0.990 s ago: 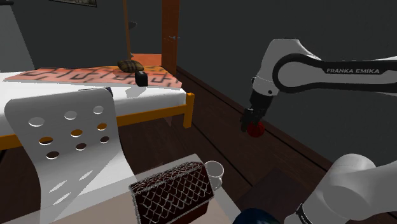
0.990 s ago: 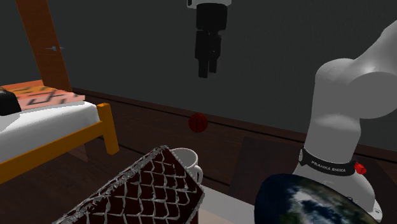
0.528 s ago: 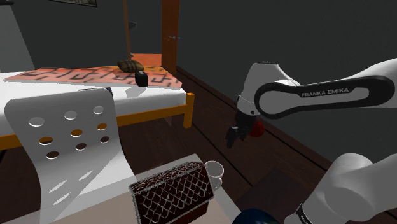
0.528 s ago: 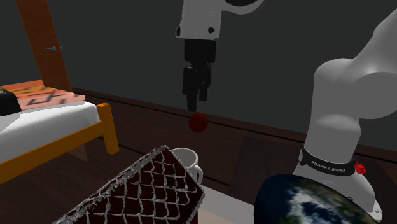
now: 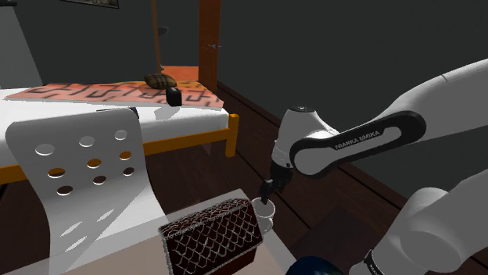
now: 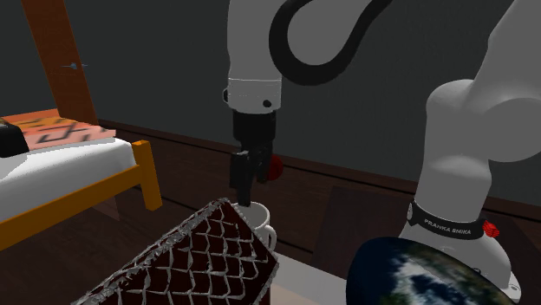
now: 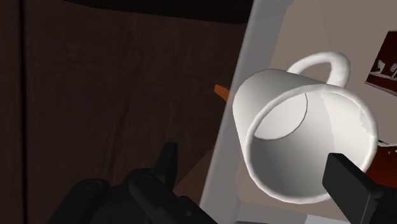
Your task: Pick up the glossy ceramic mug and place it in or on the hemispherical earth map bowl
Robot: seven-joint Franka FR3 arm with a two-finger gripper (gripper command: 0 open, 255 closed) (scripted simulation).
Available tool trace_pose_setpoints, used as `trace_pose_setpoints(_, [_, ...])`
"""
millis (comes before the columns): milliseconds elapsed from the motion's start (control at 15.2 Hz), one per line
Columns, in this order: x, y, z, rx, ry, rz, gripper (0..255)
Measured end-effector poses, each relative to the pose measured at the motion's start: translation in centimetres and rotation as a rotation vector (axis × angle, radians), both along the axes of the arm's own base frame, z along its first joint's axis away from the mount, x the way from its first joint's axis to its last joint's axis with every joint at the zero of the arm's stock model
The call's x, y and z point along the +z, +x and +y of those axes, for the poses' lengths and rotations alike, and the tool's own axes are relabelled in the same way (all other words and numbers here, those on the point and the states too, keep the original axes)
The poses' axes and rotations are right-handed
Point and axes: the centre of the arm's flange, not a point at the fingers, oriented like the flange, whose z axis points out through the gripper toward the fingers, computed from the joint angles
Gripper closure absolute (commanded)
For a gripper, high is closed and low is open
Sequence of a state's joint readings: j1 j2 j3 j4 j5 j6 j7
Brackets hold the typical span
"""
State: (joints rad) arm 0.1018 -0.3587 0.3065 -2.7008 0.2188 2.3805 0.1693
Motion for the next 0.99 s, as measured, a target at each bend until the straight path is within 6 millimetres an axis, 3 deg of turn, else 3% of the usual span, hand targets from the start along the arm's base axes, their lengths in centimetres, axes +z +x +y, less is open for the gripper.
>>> trace_pose_setpoints(462, [-3.9,-0.1,0.4,0.0,0.001,0.0,0])
trace_pose_setpoints(924, [-4.5,-0.1,0.6,0.0,0.001,-0.001,0])
trace_pose_setpoints(990, [-4.5,-0.1,0.6,0.0,0.001,-0.001,255])
